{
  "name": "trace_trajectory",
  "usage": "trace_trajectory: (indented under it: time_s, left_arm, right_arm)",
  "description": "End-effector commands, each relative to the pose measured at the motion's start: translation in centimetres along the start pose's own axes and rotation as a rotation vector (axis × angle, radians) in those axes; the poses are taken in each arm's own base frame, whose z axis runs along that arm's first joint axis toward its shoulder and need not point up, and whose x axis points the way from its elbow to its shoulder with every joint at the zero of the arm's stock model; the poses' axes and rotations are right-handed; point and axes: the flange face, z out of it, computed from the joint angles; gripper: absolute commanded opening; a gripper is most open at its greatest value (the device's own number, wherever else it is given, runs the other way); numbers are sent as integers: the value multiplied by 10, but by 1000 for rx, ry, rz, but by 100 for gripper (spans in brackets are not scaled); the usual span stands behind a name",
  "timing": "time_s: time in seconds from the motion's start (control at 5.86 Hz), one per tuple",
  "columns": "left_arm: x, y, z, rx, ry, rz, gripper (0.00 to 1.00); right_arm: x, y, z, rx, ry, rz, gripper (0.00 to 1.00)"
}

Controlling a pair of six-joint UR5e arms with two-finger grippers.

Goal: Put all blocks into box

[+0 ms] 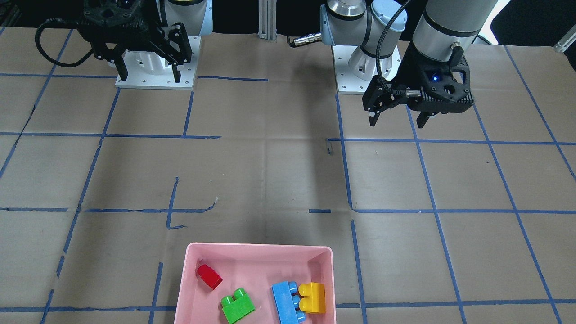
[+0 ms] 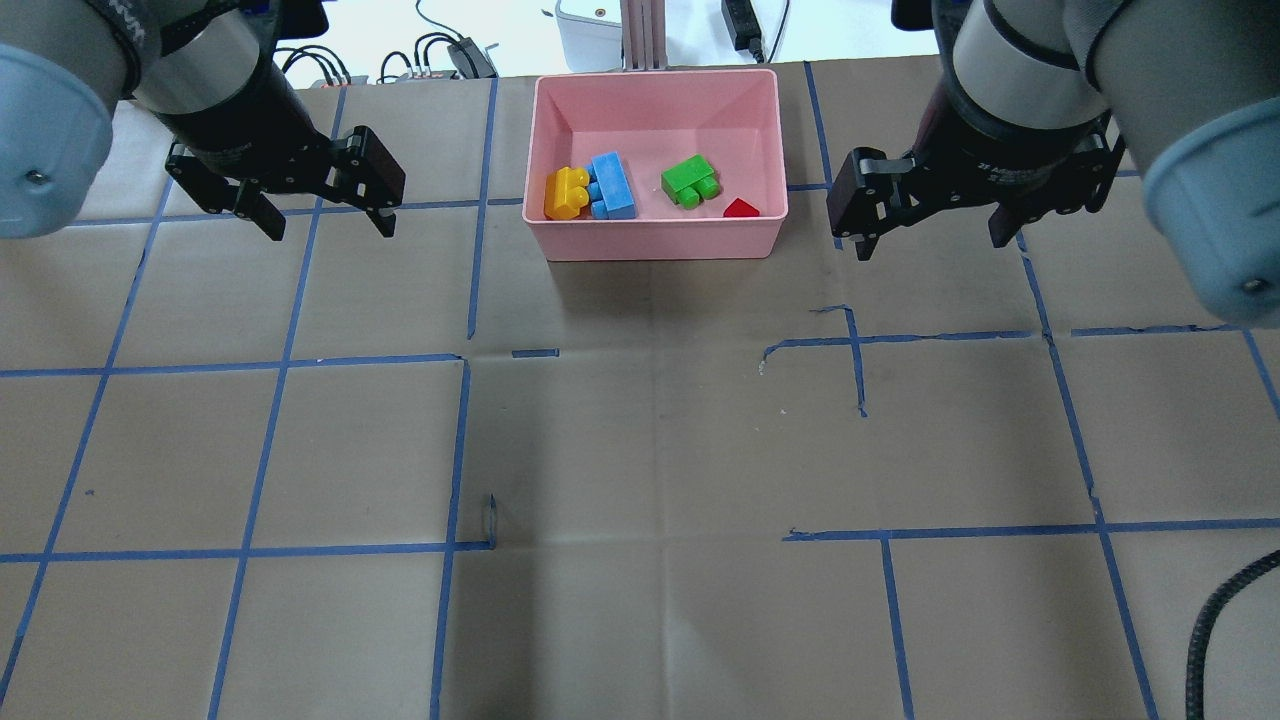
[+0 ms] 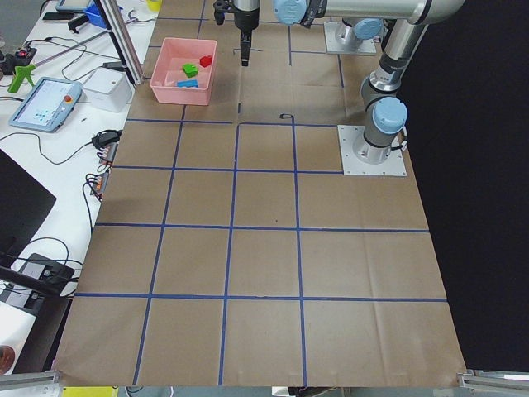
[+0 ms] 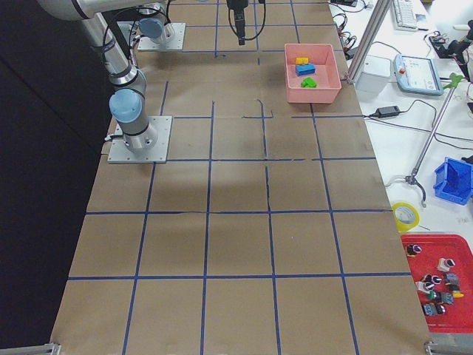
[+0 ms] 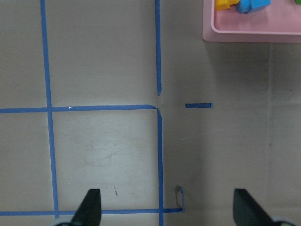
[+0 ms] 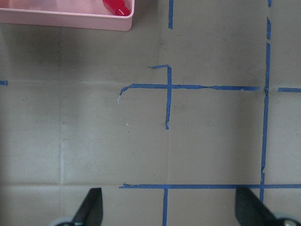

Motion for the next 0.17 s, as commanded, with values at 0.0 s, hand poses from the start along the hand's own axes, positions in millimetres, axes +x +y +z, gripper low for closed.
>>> trace_trajectory:
  time_s: [0.0]
  left_arm:
    - [-1,-2,3,-3,-4,1,99]
  right_arm:
    - [0,1,-1,3,-2,0,100]
